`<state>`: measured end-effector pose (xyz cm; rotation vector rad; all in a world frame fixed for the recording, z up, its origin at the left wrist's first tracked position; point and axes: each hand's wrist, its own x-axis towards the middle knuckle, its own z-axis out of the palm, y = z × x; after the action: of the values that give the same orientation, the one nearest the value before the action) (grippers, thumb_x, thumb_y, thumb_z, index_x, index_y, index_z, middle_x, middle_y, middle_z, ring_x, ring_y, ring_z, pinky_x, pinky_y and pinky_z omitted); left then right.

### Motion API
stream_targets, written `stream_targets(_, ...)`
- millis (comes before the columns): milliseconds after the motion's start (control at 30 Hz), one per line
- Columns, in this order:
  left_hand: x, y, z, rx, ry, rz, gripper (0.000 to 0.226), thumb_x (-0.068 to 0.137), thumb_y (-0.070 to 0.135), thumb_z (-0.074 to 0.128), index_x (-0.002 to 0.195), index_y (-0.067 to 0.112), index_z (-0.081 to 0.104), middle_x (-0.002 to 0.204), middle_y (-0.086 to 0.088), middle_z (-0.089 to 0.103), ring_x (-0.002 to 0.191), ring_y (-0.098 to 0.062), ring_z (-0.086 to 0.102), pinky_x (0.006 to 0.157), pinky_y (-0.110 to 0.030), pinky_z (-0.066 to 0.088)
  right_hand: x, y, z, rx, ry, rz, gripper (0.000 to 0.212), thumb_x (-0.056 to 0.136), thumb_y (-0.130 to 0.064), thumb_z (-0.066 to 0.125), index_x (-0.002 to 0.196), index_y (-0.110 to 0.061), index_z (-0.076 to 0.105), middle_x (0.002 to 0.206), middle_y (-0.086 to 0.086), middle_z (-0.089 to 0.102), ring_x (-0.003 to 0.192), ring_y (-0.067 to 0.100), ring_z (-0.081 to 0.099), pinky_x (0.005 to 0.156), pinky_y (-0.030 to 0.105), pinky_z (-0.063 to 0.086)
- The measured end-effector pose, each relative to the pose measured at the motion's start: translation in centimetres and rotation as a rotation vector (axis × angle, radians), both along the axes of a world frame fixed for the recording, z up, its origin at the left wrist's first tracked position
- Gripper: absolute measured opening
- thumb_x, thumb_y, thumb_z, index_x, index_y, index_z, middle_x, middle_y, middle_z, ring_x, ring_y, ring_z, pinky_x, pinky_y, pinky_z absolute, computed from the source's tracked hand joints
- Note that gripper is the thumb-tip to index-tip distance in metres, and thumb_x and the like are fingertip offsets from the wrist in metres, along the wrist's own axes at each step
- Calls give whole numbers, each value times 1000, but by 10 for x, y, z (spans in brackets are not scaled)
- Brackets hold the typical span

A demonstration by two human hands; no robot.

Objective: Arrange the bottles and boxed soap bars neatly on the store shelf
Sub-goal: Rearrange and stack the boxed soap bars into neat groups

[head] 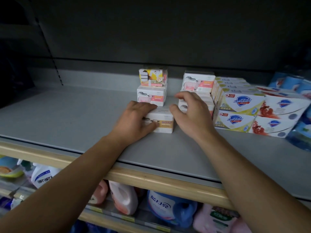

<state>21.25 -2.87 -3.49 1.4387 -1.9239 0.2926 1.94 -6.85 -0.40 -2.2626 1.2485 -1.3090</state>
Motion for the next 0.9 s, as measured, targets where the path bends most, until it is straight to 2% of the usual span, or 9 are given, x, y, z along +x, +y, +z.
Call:
stream_targets(67,-2,0,-1,22,-30,26,54,79,28,73,127,7,61,120,-10,65,105,-34,52,93,-35,41,-11,-1,14,-137,69,-90,34,90,-31,59,121,-16,63,122,2,62,114,22,54,88,28,39)
stream_targets(200,-8,3,1,42,-47,74,61,78,38,63,129,6,59,119,-11,65,106,-36,52,89,-41,48,-51,-12,33,-306,271,-319,42,90,-38,54,123,-12,62,119,11,64,113,33,53,97,39,37)
stream_targets(400,-14,3,-1,47,-95,131,63,77,43,64,128,6,60,119,-11,65,104,-37,53,88,-42,49,-103,-40,24,-156,629,-530,54,96,-47,40,139,-14,47,138,12,53,128,34,45,113,46,26)
stream_targets(500,-13,0,0,51,-109,116,59,79,40,68,125,4,61,116,-14,64,102,-39,53,90,-41,45,-103,-46,11,-208,607,-563,48,94,-41,45,131,-12,52,129,12,57,119,35,47,111,46,25)
stream_targets(700,-21,-9,20,24,-79,77,59,77,43,66,124,7,62,116,-11,63,101,-34,51,88,-27,33,-102,-49,4,-277,533,-597,42,92,-40,47,119,-10,57,114,10,59,106,32,49,102,44,28)
stream_targets(900,-58,-63,64,-99,-69,62,52,80,43,65,122,13,61,112,-9,60,103,-33,49,92,-31,32,-102,-50,5,-285,489,-583,43,92,-41,45,118,-10,59,113,9,60,106,31,49,101,45,30)
